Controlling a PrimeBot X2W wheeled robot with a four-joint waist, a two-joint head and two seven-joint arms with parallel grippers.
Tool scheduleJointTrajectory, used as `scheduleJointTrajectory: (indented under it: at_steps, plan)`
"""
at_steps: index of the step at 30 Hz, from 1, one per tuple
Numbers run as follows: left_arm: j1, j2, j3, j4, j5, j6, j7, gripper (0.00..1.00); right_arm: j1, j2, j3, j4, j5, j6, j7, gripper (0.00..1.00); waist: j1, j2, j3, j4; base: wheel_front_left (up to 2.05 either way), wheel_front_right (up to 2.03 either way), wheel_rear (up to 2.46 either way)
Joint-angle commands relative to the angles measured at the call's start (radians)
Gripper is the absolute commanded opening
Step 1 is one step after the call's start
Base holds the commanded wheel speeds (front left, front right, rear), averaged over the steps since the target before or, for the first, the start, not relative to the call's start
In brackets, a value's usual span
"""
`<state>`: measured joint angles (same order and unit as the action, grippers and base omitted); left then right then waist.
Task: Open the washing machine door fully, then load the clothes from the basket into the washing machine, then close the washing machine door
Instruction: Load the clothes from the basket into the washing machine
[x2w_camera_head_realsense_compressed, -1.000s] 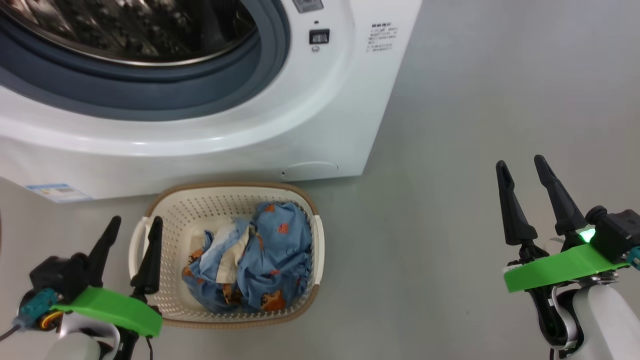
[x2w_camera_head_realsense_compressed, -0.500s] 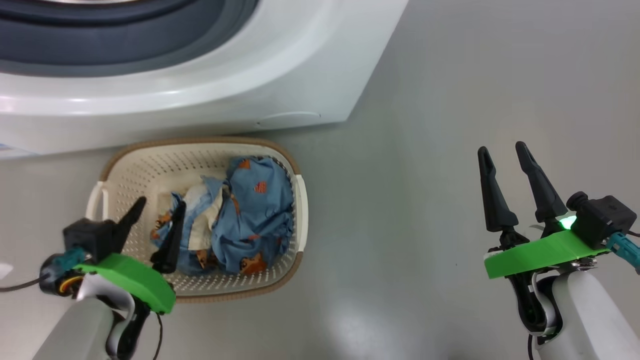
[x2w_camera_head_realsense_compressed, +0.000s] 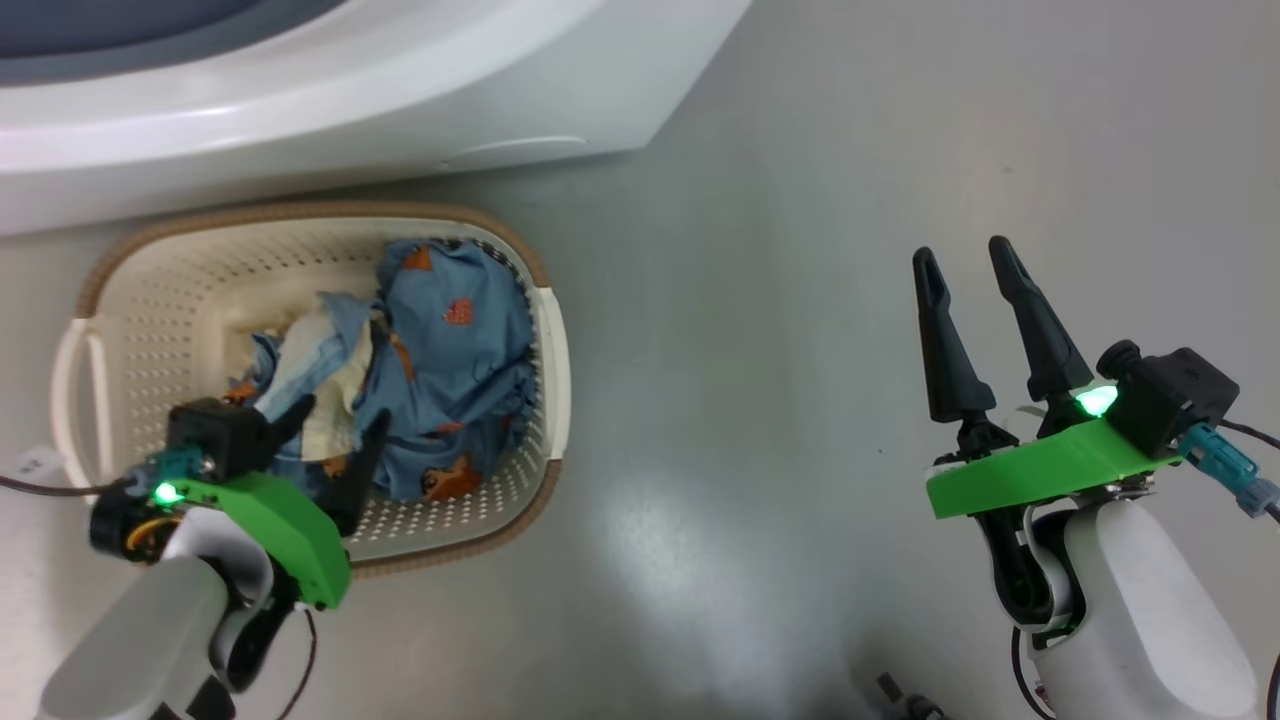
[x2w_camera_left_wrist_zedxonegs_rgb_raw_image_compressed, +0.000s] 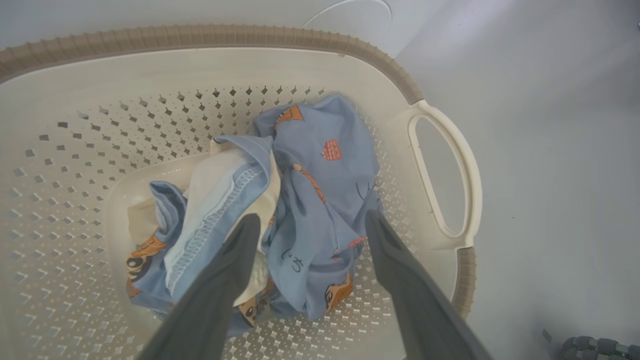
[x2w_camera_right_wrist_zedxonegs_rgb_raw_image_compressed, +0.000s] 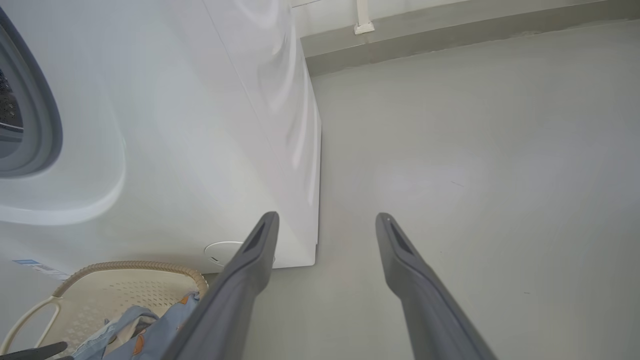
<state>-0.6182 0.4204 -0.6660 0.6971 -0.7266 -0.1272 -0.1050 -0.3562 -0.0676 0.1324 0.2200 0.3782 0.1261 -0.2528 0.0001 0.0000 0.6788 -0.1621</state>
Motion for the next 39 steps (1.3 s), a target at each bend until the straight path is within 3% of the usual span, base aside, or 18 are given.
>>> scheduleJointTrajectory:
  at_steps: [1, 15, 34, 35, 36, 37, 39]
  plan:
    - [-0.020, 0.046, 0.009, 0.011, -0.026, -0.003, 0.002, 1.00, 0.001, 0.003, 0.027, -0.024, -0.001, 0.005, -0.009, 1.00, -0.0001, 0.0000, 0.049, -0.039, 0.00, 0.00, 0.00]
    - [-0.144, 0.115, -0.135, 0.144, -0.170, -0.003, 0.040, 1.00, -0.034, 0.017, 0.066, -0.050, 0.029, 0.005, -0.009, 1.00, -0.0001, 0.0000, 0.153, -0.126, 0.00, 0.00, 0.00]
    - [-0.283, 0.128, -0.206, 0.321, -0.271, -0.003, 0.107, 1.00, -0.036, 0.017, 0.106, -0.094, 0.071, 0.005, -0.009, 1.00, -0.0001, 0.0000, 0.212, -0.213, 0.00, 0.00, 0.00]
    - [-0.288, 0.126, -0.211, 0.329, -0.273, -0.003, 0.108, 0.72, -0.035, 0.017, 0.106, -0.094, 0.070, 0.005, -0.009, 1.00, -0.0001, 0.0000, 0.211, -0.214, 0.00, 0.00, 0.00]
    - [-0.292, 0.124, -0.217, 0.337, -0.274, -0.003, 0.108, 0.14, -0.034, 0.017, 0.105, -0.095, 0.070, 0.005, -0.009, 1.00, -0.0001, 0.0000, 0.210, -0.215, 0.00, 0.00, 0.00]
    - [-0.295, 0.121, -0.222, 0.344, -0.275, -0.003, 0.106, 0.00, -0.034, 0.017, 0.105, -0.094, 0.069, 0.005, -0.009, 1.00, -0.0001, 0.0000, 0.208, -0.215, 0.00, 0.00, 0.00]
    - [-0.297, 0.112, -0.232, 0.353, -0.280, -0.003, 0.103, 0.00, -0.034, 0.017, 0.102, -0.094, 0.067, 0.005, -0.009, 1.00, -0.0001, 0.0000, 0.200, -0.213, 0.00, 0.00, 0.00]
